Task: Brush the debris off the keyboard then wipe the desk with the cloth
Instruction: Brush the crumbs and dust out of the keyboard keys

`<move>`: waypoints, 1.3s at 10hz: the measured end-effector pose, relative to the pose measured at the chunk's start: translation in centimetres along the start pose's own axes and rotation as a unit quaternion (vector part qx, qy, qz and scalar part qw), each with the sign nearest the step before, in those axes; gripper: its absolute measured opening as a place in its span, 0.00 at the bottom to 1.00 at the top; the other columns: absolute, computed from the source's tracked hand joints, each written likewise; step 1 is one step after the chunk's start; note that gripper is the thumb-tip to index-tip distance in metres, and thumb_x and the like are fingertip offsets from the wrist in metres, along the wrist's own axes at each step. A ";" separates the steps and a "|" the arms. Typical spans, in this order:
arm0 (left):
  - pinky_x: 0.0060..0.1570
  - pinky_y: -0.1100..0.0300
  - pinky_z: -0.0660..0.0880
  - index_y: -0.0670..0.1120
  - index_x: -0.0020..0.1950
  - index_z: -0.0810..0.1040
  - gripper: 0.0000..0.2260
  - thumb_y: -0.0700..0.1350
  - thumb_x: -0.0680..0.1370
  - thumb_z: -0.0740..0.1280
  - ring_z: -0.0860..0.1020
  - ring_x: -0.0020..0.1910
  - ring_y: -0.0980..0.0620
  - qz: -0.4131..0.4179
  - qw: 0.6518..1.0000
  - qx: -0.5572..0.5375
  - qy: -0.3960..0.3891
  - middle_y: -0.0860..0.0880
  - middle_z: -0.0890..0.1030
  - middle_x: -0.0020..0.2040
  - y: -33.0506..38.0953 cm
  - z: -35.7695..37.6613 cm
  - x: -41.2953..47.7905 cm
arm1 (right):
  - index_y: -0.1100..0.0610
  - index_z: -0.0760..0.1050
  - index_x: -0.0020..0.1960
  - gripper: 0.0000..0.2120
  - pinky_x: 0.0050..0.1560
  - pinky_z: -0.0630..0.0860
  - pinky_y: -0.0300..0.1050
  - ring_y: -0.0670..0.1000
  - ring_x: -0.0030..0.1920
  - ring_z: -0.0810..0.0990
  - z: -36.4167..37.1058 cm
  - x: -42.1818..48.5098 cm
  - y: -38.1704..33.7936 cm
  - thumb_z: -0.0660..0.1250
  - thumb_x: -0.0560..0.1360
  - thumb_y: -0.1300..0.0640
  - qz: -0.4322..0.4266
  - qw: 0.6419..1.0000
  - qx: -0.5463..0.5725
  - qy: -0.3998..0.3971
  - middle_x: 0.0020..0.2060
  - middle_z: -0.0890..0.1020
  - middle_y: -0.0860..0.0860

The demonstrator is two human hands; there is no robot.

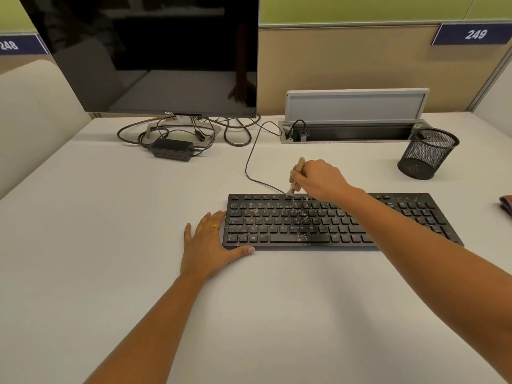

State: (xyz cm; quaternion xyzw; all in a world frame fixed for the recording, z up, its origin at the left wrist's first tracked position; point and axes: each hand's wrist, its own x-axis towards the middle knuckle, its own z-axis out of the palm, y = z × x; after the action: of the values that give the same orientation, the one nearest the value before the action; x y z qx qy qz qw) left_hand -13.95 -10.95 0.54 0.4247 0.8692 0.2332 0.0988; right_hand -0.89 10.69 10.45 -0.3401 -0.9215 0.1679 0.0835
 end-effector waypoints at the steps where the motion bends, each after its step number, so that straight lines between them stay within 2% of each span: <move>1: 0.74 0.48 0.40 0.54 0.76 0.56 0.54 0.80 0.57 0.61 0.51 0.77 0.57 0.003 1.000 0.001 0.003 0.54 0.60 0.76 -0.1 0.0 0.0 | 0.60 0.78 0.48 0.17 0.42 0.70 0.44 0.51 0.39 0.76 -0.2 0.2 -0.1 0.54 0.80 0.53 0.013 0.999 0.031 0.011 0.41 0.81 0.51; 2: 0.74 0.48 0.40 0.53 0.76 0.57 0.53 0.78 0.58 0.63 0.51 0.77 0.56 0.000 1.000 -0.002 0.003 0.53 0.60 0.76 0.0 0.0 0.0 | 0.60 0.79 0.49 0.19 0.42 0.70 0.45 0.51 0.40 0.75 -0.1 0.3 -0.1 0.53 0.81 0.51 0.025 0.998 0.043 0.035 0.42 0.81 0.52; 3: 0.74 0.48 0.40 0.54 0.76 0.57 0.52 0.77 0.58 0.63 0.51 0.77 0.57 0.001 1.000 -0.003 0.004 0.54 0.60 0.76 0.1 0.0 0.0 | 0.61 0.79 0.48 0.20 0.45 0.74 0.48 0.55 0.43 0.79 0.4 0.1 0.3 0.53 0.81 0.50 0.025 0.999 0.023 0.021 0.45 0.83 0.54; 4: 0.74 0.48 0.40 0.54 0.76 0.57 0.54 0.80 0.57 0.61 0.51 0.77 0.57 0.002 1.000 -0.001 0.004 0.54 0.60 0.76 0.0 0.1 0.1 | 0.61 0.78 0.48 0.17 0.46 0.74 0.48 0.53 0.42 0.79 0.3 0.1 0.1 0.54 0.80 0.53 0.019 0.999 0.028 0.013 0.43 0.82 0.52; 5: 0.74 0.48 0.40 0.54 0.76 0.57 0.55 0.82 0.55 0.59 0.51 0.77 0.57 0.001 1.000 0.003 0.003 0.54 0.60 0.76 -0.1 0.1 0.1 | 0.61 0.79 0.48 0.18 0.40 0.71 0.45 0.50 0.37 0.76 0.2 0.2 0.0 0.53 0.81 0.52 0.016 0.998 0.049 0.035 0.39 0.79 0.50; 6: 0.74 0.48 0.40 0.53 0.76 0.57 0.52 0.76 0.58 0.61 0.51 0.77 0.57 -0.001 1.000 0.002 0.002 0.53 0.60 0.77 0.1 0.0 0.0 | 0.60 0.78 0.47 0.20 0.40 0.71 0.46 0.52 0.39 0.76 0.6 0.1 0.3 0.52 0.81 0.50 0.014 0.999 0.030 0.031 0.41 0.80 0.52; 7: 0.74 0.47 0.41 0.53 0.76 0.57 0.51 0.76 0.58 0.61 0.51 0.77 0.56 0.002 1.000 0.005 0.004 0.53 0.60 0.76 0.1 -0.1 0.0 | 0.60 0.78 0.49 0.19 0.46 0.75 0.49 0.55 0.44 0.80 0.6 0.1 0.3 0.52 0.81 0.51 0.009 0.999 0.032 0.019 0.44 0.82 0.53; 8: 0.74 0.48 0.41 0.53 0.76 0.57 0.51 0.75 0.58 0.61 0.52 0.77 0.56 0.000 1.000 0.001 0.005 0.53 0.61 0.76 0.1 -0.1 -0.1 | 0.58 0.79 0.46 0.18 0.37 0.71 0.42 0.47 0.36 0.76 0.6 0.2 0.0 0.53 0.81 0.51 -0.024 0.996 0.089 0.009 0.43 0.83 0.52; 9: 0.74 0.48 0.41 0.53 0.76 0.57 0.51 0.75 0.58 0.61 0.52 0.77 0.56 0.000 1.000 -0.001 0.005 0.53 0.61 0.76 0.2 -0.1 -0.1 | 0.59 0.79 0.48 0.20 0.33 0.64 0.39 0.44 0.32 0.70 0.8 -0.3 0.1 0.53 0.81 0.48 -0.046 0.997 0.048 -0.024 0.37 0.79 0.49; 10: 0.74 0.48 0.41 0.53 0.76 0.57 0.50 0.75 0.59 0.62 0.52 0.77 0.56 0.005 1.000 -0.003 0.005 0.52 0.61 0.76 0.2 -0.1 -0.1 | 0.61 0.79 0.50 0.22 0.37 0.66 0.42 0.51 0.38 0.74 0.2 -0.4 0.3 0.51 0.81 0.47 -0.066 0.995 -0.070 -0.016 0.41 0.81 0.54; 11: 0.74 0.48 0.41 0.53 0.76 0.57 0.51 0.75 0.59 0.62 0.52 0.77 0.55 0.002 1.000 -0.001 0.006 0.52 0.60 0.76 0.2 -0.2 -0.1 | 0.61 0.77 0.49 0.21 0.37 0.69 0.43 0.53 0.39 0.76 -0.6 -0.2 0.3 0.50 0.82 0.49 -0.058 0.993 -0.102 0.008 0.43 0.82 0.56; 12: 0.74 0.47 0.41 0.53 0.76 0.57 0.54 0.79 0.57 0.63 0.52 0.77 0.55 0.005 1.000 -0.001 0.007 0.53 0.61 0.76 0.1 0.0 -0.1 | 0.60 0.79 0.50 0.21 0.39 0.71 0.44 0.54 0.41 0.77 -0.5 -0.1 0.7 0.51 0.81 0.48 -0.022 0.998 -0.039 0.038 0.40 0.81 0.54; 13: 0.74 0.47 0.41 0.53 0.76 0.57 0.52 0.77 0.58 0.61 0.52 0.77 0.55 0.003 1.000 0.003 0.011 0.52 0.61 0.76 -0.1 0.1 0.0 | 0.62 0.79 0.50 0.23 0.36 0.67 0.43 0.55 0.39 0.76 0.5 -0.5 0.5 0.52 0.81 0.47 0.003 0.999 -0.019 0.046 0.36 0.78 0.53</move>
State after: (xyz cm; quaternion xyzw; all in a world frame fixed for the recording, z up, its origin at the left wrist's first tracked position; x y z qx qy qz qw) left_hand -14.00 -10.92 0.46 0.4252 0.8694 0.2360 0.0870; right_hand -0.33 10.66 9.81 -0.3515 -0.9187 0.1350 0.1193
